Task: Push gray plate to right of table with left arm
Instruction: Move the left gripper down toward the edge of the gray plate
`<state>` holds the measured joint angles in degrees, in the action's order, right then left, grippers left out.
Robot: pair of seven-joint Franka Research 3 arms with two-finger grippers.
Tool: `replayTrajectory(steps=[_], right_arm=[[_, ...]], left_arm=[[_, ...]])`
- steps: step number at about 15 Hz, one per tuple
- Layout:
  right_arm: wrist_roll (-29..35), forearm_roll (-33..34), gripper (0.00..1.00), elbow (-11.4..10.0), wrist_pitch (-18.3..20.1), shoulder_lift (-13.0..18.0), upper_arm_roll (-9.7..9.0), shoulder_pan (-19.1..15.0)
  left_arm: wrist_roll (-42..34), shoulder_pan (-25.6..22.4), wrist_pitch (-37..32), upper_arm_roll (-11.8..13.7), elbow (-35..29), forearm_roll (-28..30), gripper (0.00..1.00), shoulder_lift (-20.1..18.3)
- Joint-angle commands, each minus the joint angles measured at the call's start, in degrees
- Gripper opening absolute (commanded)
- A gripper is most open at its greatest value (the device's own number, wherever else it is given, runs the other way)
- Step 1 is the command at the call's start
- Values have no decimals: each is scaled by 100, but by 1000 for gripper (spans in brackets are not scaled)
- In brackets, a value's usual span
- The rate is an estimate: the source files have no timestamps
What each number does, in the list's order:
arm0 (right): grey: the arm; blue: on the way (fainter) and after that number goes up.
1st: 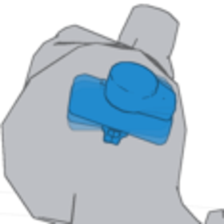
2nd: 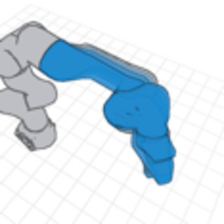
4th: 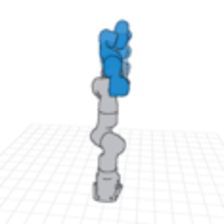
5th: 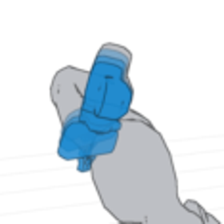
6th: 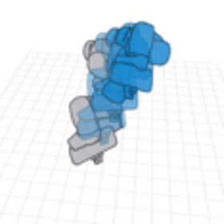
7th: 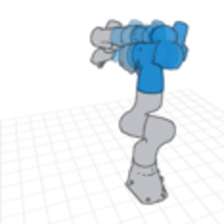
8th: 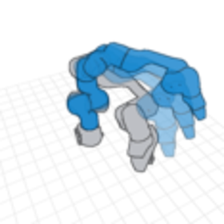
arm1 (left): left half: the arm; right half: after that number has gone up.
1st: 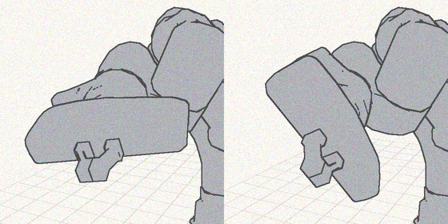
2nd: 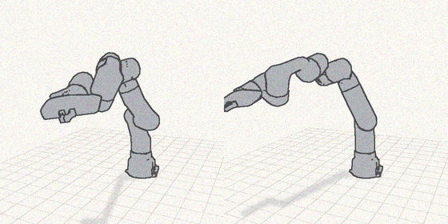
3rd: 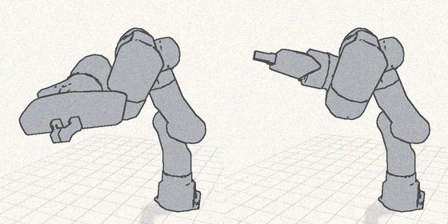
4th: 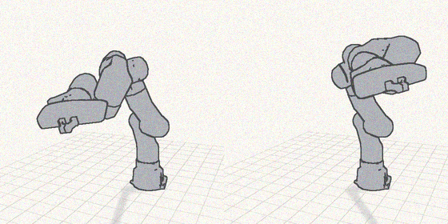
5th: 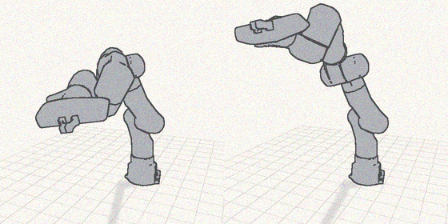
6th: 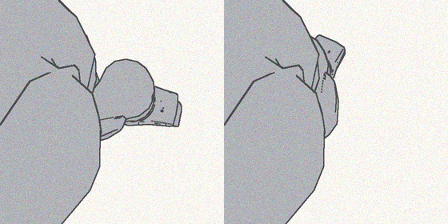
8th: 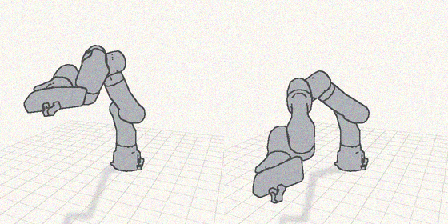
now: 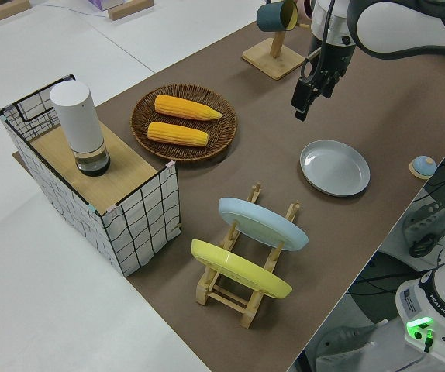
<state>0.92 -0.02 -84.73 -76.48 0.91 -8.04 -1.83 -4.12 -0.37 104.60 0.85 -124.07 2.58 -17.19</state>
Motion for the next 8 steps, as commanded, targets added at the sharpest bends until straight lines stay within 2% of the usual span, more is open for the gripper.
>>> replayTrajectory(steps=[1,8], right_arm=[[75,-25,983,53,89,14,-92,-107],[66,-25,983,53,89,14,-92,-107]], left_arm=[[51,37,551,-14,-757,59,998,-355],[51,72,1641,-67,-1830,59,998,-496]])
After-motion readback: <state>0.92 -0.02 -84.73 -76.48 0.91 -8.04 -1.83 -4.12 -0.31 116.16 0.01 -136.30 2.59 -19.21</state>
